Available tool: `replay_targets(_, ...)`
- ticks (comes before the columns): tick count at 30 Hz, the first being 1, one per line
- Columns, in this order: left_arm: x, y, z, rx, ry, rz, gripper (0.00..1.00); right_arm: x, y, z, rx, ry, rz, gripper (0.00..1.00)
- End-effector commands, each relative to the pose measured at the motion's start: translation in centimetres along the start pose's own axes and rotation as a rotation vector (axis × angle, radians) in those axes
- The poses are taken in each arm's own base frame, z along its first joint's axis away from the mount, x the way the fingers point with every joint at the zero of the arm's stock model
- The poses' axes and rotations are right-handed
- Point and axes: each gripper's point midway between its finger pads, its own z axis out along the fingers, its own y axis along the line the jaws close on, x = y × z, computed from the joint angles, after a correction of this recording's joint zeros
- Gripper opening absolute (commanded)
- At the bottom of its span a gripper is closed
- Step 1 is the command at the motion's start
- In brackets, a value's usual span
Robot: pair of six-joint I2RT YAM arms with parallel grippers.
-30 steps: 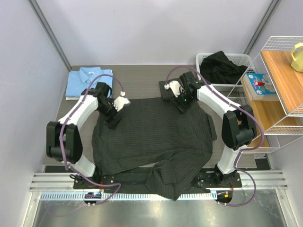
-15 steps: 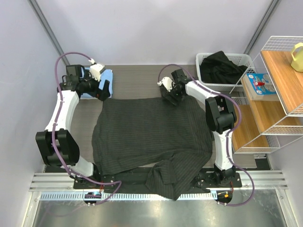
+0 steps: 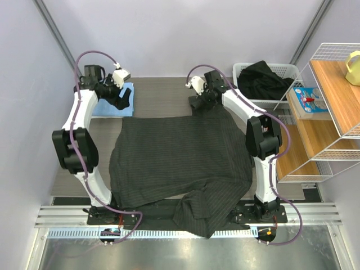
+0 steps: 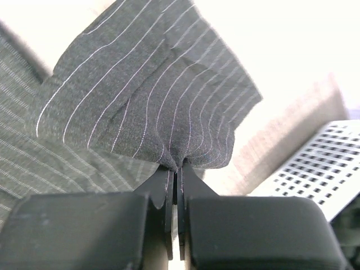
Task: Fold and stack the long sleeve shirts
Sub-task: Fold the shirt
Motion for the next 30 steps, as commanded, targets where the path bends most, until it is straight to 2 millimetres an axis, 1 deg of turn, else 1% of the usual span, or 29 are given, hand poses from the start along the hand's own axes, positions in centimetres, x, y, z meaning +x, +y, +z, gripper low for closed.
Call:
replay_targets(1,2.6,-1.3,1.5,0.178,0.092,0.113,0.81,-4.4,-6.0,-5.0,0.181,-0.124,0.014,0.01)
replay_targets(2,2.8,-1.2,1.9,0.199,0.089,0.180,0.80,-4.8,-6.9,-5.8,0.216,-0.138,0.046,0.01)
replay_targets(3,2.7,-1.0,2.1,0.211,0.088,0.210,0.79,-5.5,-8.5,-6.7,0.265,-0.171,0.075,0.01)
replay_targets(4,3.0,-1.2,2.5,0.226,0.094,0.236,0.75,-6.3,-9.6,-7.7,0.300,-0.204,0.098,0.01)
replay_targets(5,3.6,-0.8,3.4,0.234,0.105,0.281,0.73,-6.8,-10.5,-8.6,0.331,-0.224,0.115,0.01)
replay_targets(6,3.5,-0.8,3.7,0.237,0.105,0.305,0.72,-7.5,-11.4,-9.3,0.363,-0.253,0.126,0.01)
replay_targets(7,3.5,-0.7,4.2,0.242,0.103,0.326,0.71,-7.9,-12.1,-10.0,0.387,-0.269,0.132,0.01)
replay_targets(8,4.1,-0.6,5.0,0.255,0.111,0.342,0.70,-8.3,-12.7,-10.5,0.409,-0.285,0.137,0.01)
replay_targets(9,3.6,-0.4,5.3,0.253,0.107,0.363,0.69,-8.4,-13.0,-10.9,0.418,-0.292,0.142,0.01)
replay_targets(11,4.2,-0.5,6.1,0.275,0.131,0.367,0.65,-8.8,-13.4,-11.5,0.430,-0.306,0.145,0.01)
replay_targets(12,5.0,-0.6,7.2,0.296,0.159,0.387,0.64,-9.0,-13.5,-11.8,0.434,-0.310,0.149,0.01)
replay_targets(14,5.4,-0.5,7.9,0.305,0.184,0.409,0.60,-9.0,-13.5,-11.9,0.435,-0.311,0.149,0.01)
replay_targets(15,6.3,-0.8,8.6,0.328,0.209,0.421,0.59,-9.0,-13.6,-12.2,0.441,-0.312,0.152,0.01)
replay_targets(18,7.1,-0.8,9.7,0.331,0.233,0.443,0.57,-8.9,-13.5,-12.4,0.441,-0.312,0.152,0.01)
replay_targets(19,7.8,-0.7,10.2,0.331,0.254,0.452,0.57,-8.9,-13.4,-12.6,0.443,-0.310,0.149,0.01)
replay_targets(21,8.3,-0.6,10.5,0.333,0.271,0.461,0.55,-8.9,-13.5,-12.9,0.444,-0.313,0.150,0.01)
replay_targets(24,9.7,-0.9,10.6,0.364,0.307,0.479,0.52,-8.8,-13.5,-13.1,0.446,-0.312,0.149,0.01)
replay_targets(25,10.1,-1.0,10.5,0.372,0.318,0.479,0.49,-8.8,-13.4,-13.1,0.445,-0.312,0.150,0.01)
replay_targets(26,10.4,-1.0,10.4,0.376,0.329,0.493,0.49,-8.8,-13.5,-13.2,0.447,-0.312,0.147,0.01)
replay_targets(28,10.8,-1.4,10.3,0.388,0.336,0.490,0.43,-8.7,-13.5,-13.1,0.448,-0.309,0.147,0.01)
replay_targets(30,10.3,-1.7,9.8,0.398,0.319,0.497,0.40,-8.8,-13.5,-13.3,0.449,-0.312,0.144,0.01)
